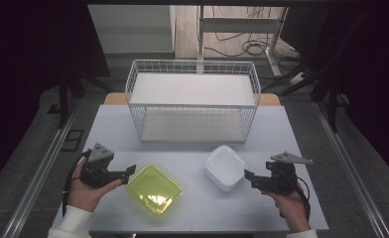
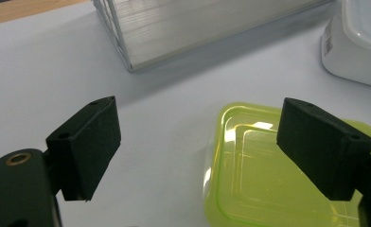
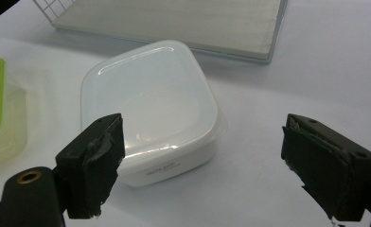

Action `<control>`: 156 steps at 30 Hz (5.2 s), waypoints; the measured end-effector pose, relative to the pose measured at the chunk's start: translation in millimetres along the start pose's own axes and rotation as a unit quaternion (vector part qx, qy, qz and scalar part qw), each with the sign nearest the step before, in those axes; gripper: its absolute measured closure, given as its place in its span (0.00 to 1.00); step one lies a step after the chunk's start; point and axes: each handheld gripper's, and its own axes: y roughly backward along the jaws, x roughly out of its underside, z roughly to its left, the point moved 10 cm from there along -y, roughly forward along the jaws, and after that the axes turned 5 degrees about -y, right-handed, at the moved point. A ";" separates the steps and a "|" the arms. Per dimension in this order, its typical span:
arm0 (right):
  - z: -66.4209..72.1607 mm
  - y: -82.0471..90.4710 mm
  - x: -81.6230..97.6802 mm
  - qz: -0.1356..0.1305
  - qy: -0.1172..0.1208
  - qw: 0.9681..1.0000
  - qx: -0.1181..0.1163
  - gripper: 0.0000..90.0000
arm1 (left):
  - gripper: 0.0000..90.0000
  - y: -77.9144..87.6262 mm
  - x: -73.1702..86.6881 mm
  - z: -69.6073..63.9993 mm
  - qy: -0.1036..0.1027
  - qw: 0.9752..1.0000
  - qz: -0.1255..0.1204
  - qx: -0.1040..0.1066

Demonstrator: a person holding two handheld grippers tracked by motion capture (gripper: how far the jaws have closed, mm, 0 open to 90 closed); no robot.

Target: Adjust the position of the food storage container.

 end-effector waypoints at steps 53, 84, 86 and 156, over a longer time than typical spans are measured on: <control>23.2 0.6 2.7 0.029 0.033 0.998 -0.041 0.18 | 0.62 28.5 33.0 -37.7 -0.067 0.991 0.080 0.088; 19.3 -4.2 5.4 0.033 0.032 0.999 -0.029 0.18 | 1.00 0.4 104.4 -99.9 -0.126 0.953 0.205 0.183; 19.2 -4.0 5.2 0.032 0.031 0.999 -0.028 0.18 | 1.00 -0.8 103.5 -101.1 -0.126 0.953 0.204 0.183; 34.8 -3.0 -5.1 0.020 0.023 0.998 -0.061 0.18 | 0.98 -24.3 39.7 -148.6 -0.077 0.976 0.106 0.172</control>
